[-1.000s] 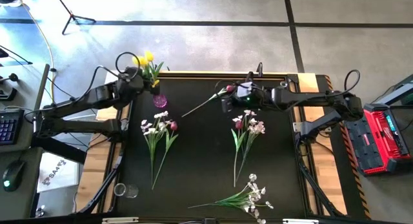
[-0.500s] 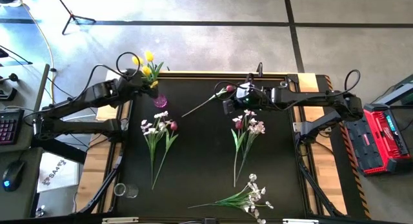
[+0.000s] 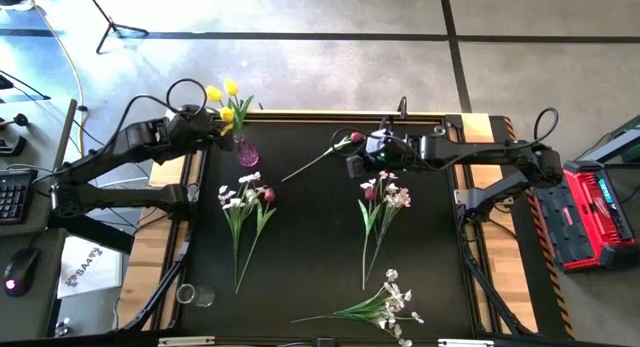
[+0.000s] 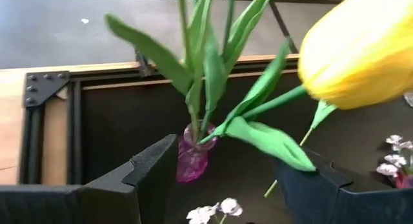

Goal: Sort flowers into vase by color
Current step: Put the yellow flower into the violet vase, then put the top red flower into the top transparent vase

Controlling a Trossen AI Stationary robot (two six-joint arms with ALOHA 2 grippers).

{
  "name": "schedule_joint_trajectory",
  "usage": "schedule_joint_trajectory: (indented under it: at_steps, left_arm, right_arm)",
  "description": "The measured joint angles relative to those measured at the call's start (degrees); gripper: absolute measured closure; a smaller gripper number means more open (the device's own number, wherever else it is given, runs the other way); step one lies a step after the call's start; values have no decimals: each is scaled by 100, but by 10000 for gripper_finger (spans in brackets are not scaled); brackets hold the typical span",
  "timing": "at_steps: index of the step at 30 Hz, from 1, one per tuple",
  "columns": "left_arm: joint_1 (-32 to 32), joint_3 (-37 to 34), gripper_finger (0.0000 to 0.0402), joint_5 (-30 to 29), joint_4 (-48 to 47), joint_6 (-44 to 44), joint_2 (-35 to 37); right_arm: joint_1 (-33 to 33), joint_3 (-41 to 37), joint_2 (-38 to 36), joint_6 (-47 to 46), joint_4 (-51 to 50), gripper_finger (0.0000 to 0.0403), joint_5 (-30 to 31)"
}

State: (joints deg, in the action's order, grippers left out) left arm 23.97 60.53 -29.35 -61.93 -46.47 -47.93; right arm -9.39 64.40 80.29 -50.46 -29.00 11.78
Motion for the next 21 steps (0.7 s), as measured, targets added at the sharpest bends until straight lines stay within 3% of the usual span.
schedule_joint_trajectory:
  at_steps: [10,15,21]
  left_arm:
    - [2,0,167,-879,-820,-734,-4]
    - [-9,0,167,-797,-760,-796,-4]
    - [-7,0,167,-641,-1218,-1065,-4]
  right_arm:
    - [-11,0,0,146,-314,308,-123]
    - [-40,0,0,163,-661,308,-212]
    - [-90,0,0,425,-989,308,-778]
